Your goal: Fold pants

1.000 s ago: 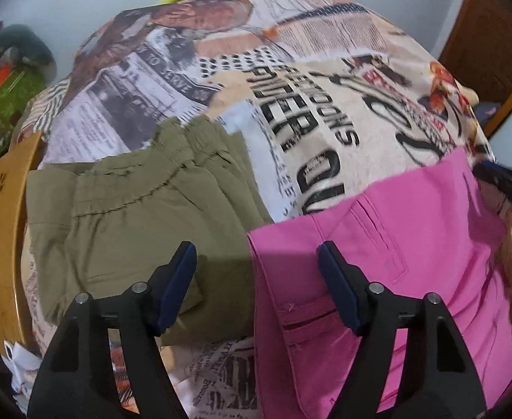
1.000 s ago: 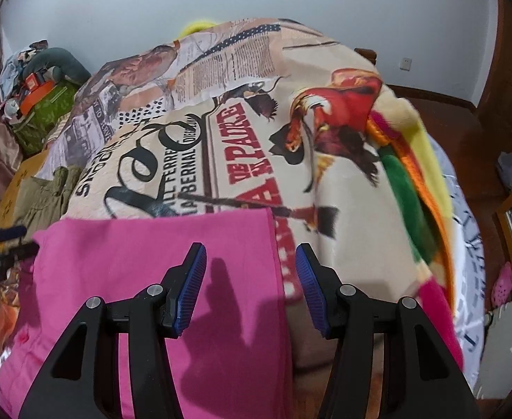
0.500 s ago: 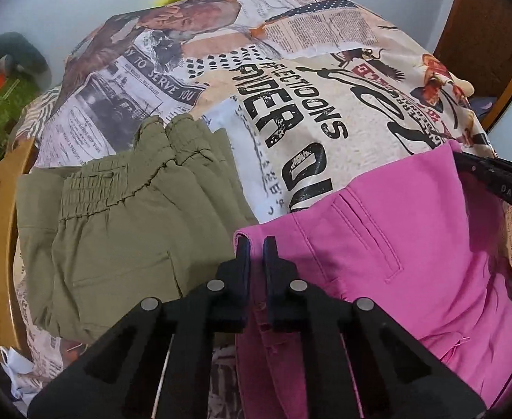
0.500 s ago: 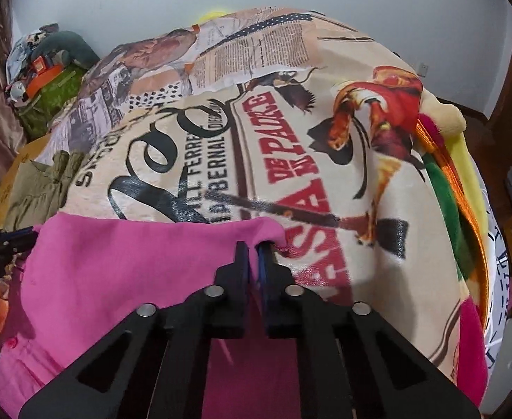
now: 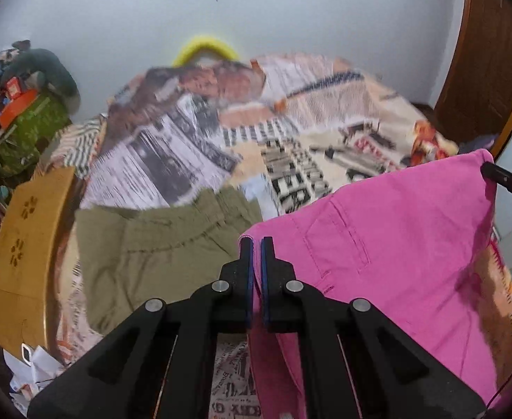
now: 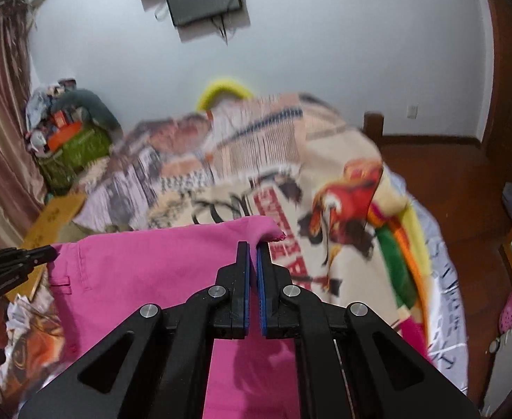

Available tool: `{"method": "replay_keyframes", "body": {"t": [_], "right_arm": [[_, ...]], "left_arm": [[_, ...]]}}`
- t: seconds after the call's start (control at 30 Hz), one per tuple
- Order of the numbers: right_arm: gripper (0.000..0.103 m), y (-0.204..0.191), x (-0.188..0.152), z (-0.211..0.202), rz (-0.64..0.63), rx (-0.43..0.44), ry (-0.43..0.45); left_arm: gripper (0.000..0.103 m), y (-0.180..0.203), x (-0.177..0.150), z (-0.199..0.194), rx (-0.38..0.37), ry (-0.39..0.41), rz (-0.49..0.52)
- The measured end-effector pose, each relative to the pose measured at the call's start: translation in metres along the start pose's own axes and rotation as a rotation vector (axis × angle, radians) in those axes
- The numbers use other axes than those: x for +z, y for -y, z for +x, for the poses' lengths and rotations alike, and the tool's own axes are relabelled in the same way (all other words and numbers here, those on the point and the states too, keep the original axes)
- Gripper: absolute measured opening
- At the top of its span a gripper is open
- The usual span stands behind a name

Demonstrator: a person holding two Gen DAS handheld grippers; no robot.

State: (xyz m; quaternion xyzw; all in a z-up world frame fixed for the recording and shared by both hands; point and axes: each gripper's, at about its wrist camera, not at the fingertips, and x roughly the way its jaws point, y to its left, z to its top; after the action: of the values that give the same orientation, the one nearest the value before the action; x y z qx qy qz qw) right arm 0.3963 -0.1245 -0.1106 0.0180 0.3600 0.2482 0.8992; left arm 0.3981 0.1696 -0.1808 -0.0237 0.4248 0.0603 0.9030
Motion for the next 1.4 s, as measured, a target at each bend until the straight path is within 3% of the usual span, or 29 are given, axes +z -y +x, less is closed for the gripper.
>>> {"method": "replay_keyframes", "body": {"t": [0.23,0.67,0.93,1.07,1.27,1.33,1.4], "right_arm": [[0.003,-0.017,0.0,-0.051,-0.029,0.018,0.073],[0.003,-0.026,-0.062,-0.114,-0.063,0.036,0.04],[0.003,-0.032,-0.119,-0.129,-0.067,0.033,-0.062],[0.004,-0.034,-0.149,-0.129,-0.06,0.032,-0.14],[0.005,-0.023,-0.188,-0.123,-0.022,-0.037,-0.269],[0.009,-0.018,-0.194,-0.125,0.0,-0.057,-0.291],[0.02,-0.014,-0.194,-0.128,0.012,-0.07,-0.293]], "left_arm": [[0.004,0.005,0.003,-0.051,0.015,0.069,0.03],[0.004,0.012,-0.057,-0.106,0.018,0.056,0.079],[0.004,0.013,-0.11,-0.123,-0.013,0.018,0.101],[0.004,0.01,-0.139,-0.114,-0.024,-0.056,0.09],[0.004,0.006,-0.178,-0.099,-0.023,-0.152,0.077],[0.009,0.005,-0.184,-0.097,-0.019,-0.169,0.074],[0.016,0.003,-0.187,-0.097,-0.016,-0.176,0.07]]}}
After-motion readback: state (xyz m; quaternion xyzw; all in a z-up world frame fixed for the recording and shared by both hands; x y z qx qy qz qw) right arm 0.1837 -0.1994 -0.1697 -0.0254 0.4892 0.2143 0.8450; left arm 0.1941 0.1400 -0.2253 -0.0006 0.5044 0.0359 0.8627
